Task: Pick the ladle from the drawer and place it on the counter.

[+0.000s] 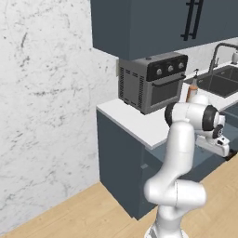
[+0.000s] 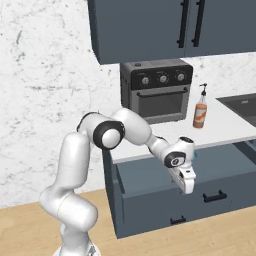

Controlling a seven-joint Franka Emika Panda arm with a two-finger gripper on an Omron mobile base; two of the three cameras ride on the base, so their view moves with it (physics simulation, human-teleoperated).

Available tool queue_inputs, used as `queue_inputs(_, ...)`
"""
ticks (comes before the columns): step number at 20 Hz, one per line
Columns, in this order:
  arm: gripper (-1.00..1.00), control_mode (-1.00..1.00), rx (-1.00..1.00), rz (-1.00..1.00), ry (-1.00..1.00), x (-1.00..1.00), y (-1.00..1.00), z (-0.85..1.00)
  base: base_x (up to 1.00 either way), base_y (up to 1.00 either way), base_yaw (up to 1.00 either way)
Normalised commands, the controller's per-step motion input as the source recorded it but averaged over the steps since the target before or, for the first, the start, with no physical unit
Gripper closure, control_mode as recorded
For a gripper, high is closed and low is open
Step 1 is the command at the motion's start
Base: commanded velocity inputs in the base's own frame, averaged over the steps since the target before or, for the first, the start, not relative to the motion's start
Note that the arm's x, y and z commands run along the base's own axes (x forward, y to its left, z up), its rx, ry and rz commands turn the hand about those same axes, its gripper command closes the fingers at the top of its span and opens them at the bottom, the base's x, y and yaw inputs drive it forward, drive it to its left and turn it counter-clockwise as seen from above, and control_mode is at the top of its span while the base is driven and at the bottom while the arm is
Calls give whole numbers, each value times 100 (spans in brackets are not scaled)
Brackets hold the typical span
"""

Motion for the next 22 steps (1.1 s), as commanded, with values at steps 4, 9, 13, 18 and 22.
queue_inputs(4,-100,-100,0,0,13,-98,-42,0,0,0,0)
queue_inputs(9,-100,-100,0,0,17,-100,-51,0,0,0,0)
queue_inputs(13,-100,-100,0,-2,18,-100,-69,0,0,0,0)
queue_inputs(18,-100,-100,6,-11,18,-100,-77,8,0,0,0)
queue_inputs(22,-100,-100,13,-11,6,-33,-15,89,0,0,0)
